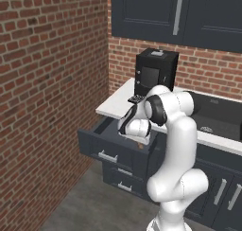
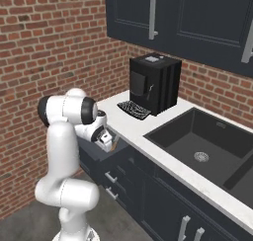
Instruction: Pick up the knife from the drawer and place it on the cutting board. Then place the meat from the plate to the cutting board.
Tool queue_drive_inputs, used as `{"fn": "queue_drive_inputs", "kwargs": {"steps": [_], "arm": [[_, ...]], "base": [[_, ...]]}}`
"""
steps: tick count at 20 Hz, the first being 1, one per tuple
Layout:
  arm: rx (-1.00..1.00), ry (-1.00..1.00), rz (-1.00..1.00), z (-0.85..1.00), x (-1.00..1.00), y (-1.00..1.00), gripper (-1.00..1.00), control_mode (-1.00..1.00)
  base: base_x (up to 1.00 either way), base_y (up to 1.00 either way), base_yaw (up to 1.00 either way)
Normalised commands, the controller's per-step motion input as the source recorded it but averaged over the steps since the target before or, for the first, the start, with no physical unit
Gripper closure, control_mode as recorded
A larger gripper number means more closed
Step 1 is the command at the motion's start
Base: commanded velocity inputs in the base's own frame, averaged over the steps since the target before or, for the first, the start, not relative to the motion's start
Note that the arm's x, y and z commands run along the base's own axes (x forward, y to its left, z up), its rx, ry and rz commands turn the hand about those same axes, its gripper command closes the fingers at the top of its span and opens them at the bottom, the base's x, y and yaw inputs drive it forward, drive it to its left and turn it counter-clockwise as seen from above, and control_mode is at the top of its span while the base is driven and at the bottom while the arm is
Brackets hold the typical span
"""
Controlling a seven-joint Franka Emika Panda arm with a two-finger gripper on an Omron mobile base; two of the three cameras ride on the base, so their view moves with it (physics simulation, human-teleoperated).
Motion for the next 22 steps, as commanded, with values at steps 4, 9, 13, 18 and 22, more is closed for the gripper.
{"fn": "queue_drive_inputs", "kwargs": {"steps": [4, 9, 13, 18, 22], "arm": [[0.0, 0.02, 0.0, -0.38, 0.29, 0.22, -1.0, -1.0], [0.0, 0.0, 0.0, -0.31, 0.15, 0.17, -1.0, -1.0], [0.0, 0.0, 0.0, -0.3, 0.05, 0.21, -1.0, -1.0], [0.03, 0.0, 0.0, -0.34, 0.0, 0.26, -1.0, -1.0], [0.18, 0.0, 0.0, -0.27, -0.13, 0.41, -1.0, -1.0]], "base": [[0.0, 0.0, 0.0], [0.0, 0.0, 0.0], [0.0, 0.0, 0.0], [0.0, 0.0, 0.0], [0.0, 0.0, 0.0]]}}
